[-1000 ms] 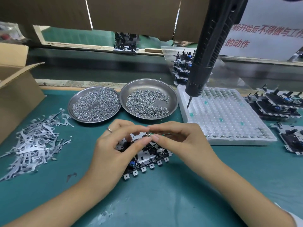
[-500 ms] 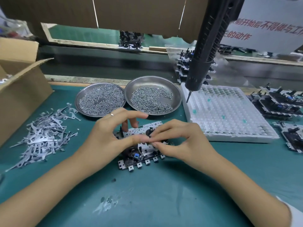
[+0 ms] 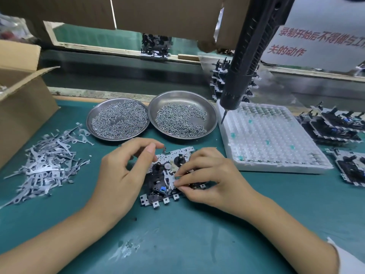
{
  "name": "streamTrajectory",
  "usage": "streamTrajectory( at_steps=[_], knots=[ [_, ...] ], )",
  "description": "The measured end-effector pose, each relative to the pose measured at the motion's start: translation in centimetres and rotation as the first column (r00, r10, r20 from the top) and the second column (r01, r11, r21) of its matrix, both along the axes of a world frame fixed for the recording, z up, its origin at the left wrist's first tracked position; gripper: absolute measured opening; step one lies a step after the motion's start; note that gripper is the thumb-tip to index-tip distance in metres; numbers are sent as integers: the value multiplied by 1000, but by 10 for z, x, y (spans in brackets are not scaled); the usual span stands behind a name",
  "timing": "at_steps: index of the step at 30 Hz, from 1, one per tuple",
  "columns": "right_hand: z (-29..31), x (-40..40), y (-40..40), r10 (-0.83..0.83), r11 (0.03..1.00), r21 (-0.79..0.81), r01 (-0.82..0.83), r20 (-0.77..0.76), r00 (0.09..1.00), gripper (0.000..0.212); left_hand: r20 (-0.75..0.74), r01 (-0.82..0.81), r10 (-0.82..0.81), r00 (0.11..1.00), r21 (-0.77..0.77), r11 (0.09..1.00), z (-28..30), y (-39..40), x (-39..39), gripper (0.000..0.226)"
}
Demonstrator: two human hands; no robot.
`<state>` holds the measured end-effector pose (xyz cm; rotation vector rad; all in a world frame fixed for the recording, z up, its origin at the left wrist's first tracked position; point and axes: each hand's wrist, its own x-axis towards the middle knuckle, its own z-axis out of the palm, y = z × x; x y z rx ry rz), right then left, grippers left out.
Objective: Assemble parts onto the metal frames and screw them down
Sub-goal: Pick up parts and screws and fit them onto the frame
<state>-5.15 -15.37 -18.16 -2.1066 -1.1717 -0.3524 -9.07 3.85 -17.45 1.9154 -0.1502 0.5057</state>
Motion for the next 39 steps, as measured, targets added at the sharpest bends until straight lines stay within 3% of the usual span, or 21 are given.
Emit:
streamTrajectory(
  at_steps=[5, 7, 10, 12, 15, 21, 25, 28, 30, 32, 34, 35, 37, 39],
  knots=[
    [0, -1, 1, 16, 1000, -23, -17, -15, 1000, 7, 40, -7, 4, 999, 75, 997, 2, 2, -2, 18],
    [2, -1, 1, 33, 999, -42, -35, -43, 999, 7, 85, 21, -42, 995, 230, 973, 1, 0, -5, 22],
    [3, -2, -1, 52, 996, -74, -59, -93, 994, 9, 153, 42, -135, 979, 496, 867, -3, -4, -11, 29],
    [4, -3, -1, 49, 997, -59, -58, -147, 988, 13, 133, 65, -174, 976, 583, 810, -7, -7, -13, 33],
    [7, -4, 0, 30, 999, -10, -33, -236, 971, 19, 76, 85, -162, 984, 595, 799, -12, -9, -14, 36],
    [6, -4, 0, 20, 999, 37, -10, -273, 962, 18, 16, 87, -112, 994, 525, 847, -13, -12, -15, 40],
    [6, -4, -2, 12, 999, 34, -2, -282, 959, 18, 7, 93, -110, 994, 492, 866, -15, -13, -16, 37],
    [9, -6, -2, -28, 995, 84, 46, -203, 979, 14, 18, 83, -106, 994, 494, 865, -16, -12, -15, 32],
    [16, -5, -4, -148, 939, 296, 173, -107, 983, 13, 36, 77, -110, 993, 503, 861, -17, -12, -15, 26],
    [29, 1, -6, -348, 767, 555, 322, -62, 936, 23, 50, 70, -108, 993, 491, 868, -18, -12, -14, 24],
    [48, 15, -8, -469, 574, 705, 417, -134, 873, 37, 71, 60, -107, 992, 484, 873, -19, -13, -13, 23],
    [60, 23, -9, -488, 529, 712, 461, -189, 852, 49, 81, 56, -108, 991, 481, 875, -19, -13, -12, 23],
    [83, 40, -7, -470, 551, 651, 521, -274, 839, 73, 98, 51, -109, 989, 472, 880, -19, -13, -10, 23],
    [100, 53, -1, -430, 600, 615, 511, -291, 855, 81, 107, 47, -108, 988, 460, 887, -20, -13, -9, 22]
  ],
)
